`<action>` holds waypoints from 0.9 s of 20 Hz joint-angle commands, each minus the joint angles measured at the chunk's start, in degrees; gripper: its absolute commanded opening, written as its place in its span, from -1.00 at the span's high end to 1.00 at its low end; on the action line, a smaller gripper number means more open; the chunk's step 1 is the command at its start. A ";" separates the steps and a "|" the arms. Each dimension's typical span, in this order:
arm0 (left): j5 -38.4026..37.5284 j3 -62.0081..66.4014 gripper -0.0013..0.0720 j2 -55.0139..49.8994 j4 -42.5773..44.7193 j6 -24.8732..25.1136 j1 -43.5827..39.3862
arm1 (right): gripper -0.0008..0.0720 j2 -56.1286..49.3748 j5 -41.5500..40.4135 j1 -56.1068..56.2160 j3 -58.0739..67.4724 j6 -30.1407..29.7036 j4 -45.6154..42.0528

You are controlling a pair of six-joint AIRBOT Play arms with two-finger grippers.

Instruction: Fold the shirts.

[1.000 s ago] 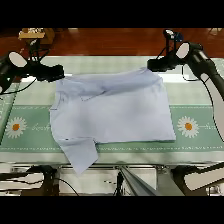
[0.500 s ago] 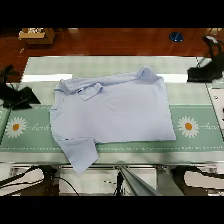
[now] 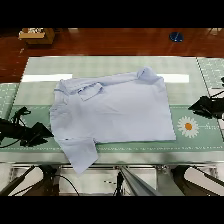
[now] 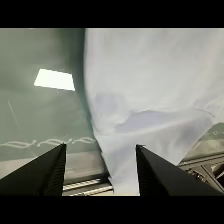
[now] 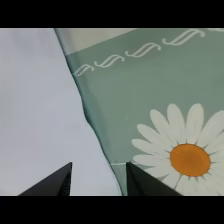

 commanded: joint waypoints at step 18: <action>16.26 -6.75 0.91 -6.43 -12.52 4.39 -8.52 | -0.41 0.98 7.34 -4.00 -7.21 -0.87 -1.66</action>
